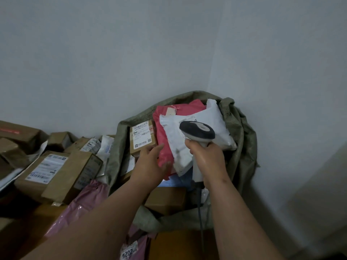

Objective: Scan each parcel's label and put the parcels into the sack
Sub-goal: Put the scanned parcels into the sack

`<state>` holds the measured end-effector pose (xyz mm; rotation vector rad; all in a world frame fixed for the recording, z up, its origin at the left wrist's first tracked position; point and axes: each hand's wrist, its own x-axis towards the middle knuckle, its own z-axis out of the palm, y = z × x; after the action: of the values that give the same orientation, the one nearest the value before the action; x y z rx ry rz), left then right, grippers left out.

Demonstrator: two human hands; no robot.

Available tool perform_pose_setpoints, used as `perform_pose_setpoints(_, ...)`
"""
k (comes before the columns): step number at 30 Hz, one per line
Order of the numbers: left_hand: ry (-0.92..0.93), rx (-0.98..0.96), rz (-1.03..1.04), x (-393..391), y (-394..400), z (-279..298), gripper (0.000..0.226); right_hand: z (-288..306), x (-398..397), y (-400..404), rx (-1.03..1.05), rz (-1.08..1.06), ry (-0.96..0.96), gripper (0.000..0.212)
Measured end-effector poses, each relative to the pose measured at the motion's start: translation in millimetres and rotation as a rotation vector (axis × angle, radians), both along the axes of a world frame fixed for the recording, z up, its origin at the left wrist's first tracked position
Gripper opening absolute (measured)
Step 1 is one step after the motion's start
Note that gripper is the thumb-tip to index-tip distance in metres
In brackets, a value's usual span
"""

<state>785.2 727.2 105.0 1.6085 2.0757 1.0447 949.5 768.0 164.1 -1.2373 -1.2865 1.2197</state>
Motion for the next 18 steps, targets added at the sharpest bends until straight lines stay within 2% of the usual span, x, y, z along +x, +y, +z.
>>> perform_pose_setpoints(3, -0.043, 0.029, 0.039, -18.2, -25.0, 5.1, 0.06, -1.8, -19.9, -22.3, -0.017, 0.048, 0.032, 0.01)
perform_pose_setpoints(8, -0.042, -0.042, 0.125, -64.2, -82.2, 8.3, 0.063, -10.0, -66.5, -77.2, -0.045, 0.163, -0.017, 0.018)
perform_pose_setpoints(12, -0.086, -0.067, 0.182, -111.5, -148.2, 1.3, 0.057, -23.6, -119.9, -133.5, -0.115, 0.236, -0.037, 0.011)
perform_pose_setpoints(18, -0.126, -0.143, 0.345, -194.1, -257.2, -17.8, 0.053, -48.6, -202.2, -219.2, -0.247, 0.356, -0.101, 0.03)
